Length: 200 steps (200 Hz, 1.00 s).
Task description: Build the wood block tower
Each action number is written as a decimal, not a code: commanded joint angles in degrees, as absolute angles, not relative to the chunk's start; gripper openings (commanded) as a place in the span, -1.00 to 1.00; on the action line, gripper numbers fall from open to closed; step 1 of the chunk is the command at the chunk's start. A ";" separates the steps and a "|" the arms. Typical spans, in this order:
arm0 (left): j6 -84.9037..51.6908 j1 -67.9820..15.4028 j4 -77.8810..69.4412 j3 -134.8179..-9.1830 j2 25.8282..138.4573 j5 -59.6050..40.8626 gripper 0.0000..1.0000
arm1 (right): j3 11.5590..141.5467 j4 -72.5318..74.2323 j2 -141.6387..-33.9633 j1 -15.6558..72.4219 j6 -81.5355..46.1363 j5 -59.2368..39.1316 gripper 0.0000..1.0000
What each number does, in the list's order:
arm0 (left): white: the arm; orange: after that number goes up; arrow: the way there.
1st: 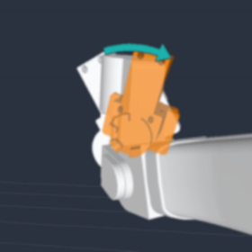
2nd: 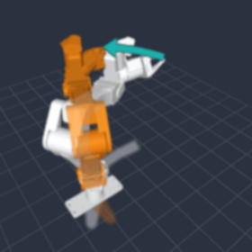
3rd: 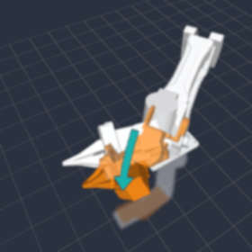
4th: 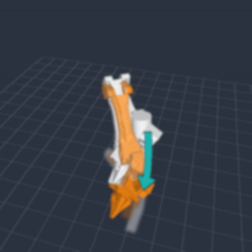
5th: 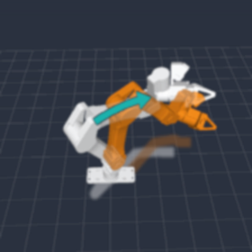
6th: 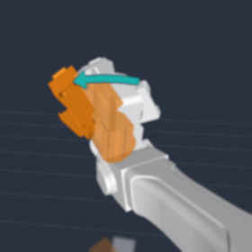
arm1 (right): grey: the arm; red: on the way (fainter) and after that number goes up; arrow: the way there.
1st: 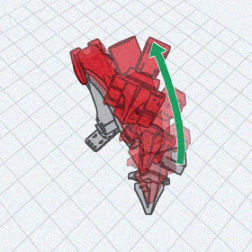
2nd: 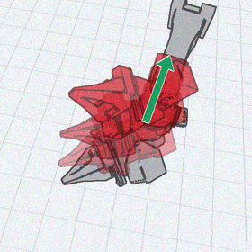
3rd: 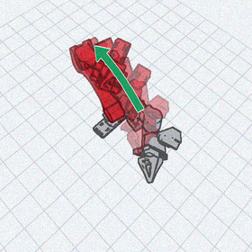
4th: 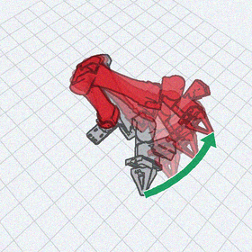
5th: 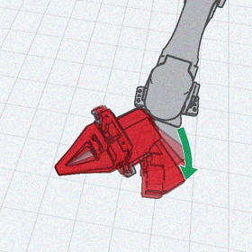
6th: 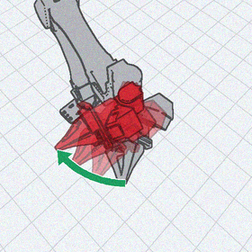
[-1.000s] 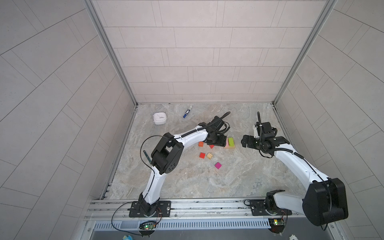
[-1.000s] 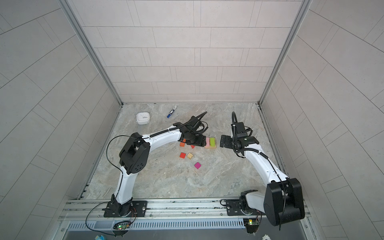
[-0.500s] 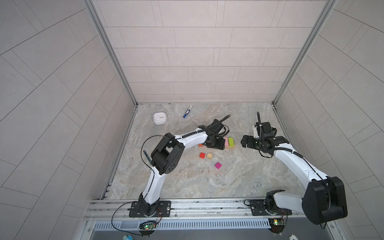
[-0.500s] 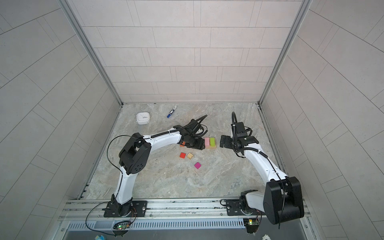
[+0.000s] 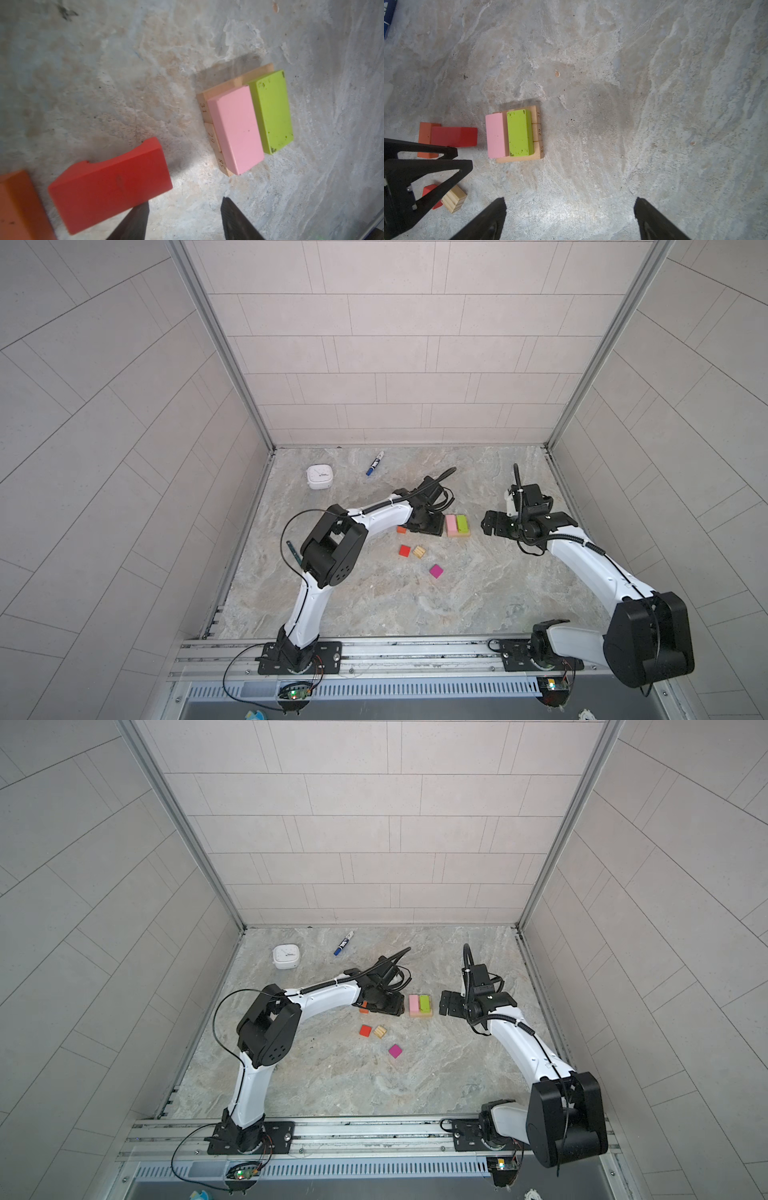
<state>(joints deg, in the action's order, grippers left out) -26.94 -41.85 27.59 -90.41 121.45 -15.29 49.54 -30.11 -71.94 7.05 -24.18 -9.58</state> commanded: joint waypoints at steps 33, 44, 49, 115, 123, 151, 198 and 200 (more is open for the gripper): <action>-28.49 -41.18 26.10 -92.32 124.22 -14.51 0.30 | 49.89 -29.31 -75.08 6.65 -24.35 -10.02 0.95; -29.17 -41.22 26.02 -92.76 124.77 -14.33 0.32 | 50.31 -29.33 -76.07 6.67 -24.35 -9.95 0.94; -29.43 -41.18 25.87 -92.93 124.93 -14.58 0.33 | 50.49 -29.33 -76.54 6.68 -24.40 -9.98 0.94; -30.75 -41.22 25.25 -94.39 127.04 -14.13 0.39 | 53.37 -30.05 -82.99 6.66 -24.26 -10.72 0.92; -30.91 -41.21 25.18 -94.42 127.08 -14.06 0.39 | 53.67 -30.04 -83.80 6.63 -24.37 -10.61 0.92; -31.21 -41.10 25.43 -95.16 127.81 -14.09 0.40 | 54.78 -30.05 -86.43 6.68 -24.27 -10.28 0.91; -31.69 -41.08 24.87 -95.47 128.21 -14.86 0.45 | 54.90 -27.55 -88.58 6.18 -24.26 -9.67 0.91; -31.70 -41.05 24.87 -95.52 128.23 -14.88 0.45 | 54.95 -27.34 -88.70 6.18 -24.28 -9.65 0.91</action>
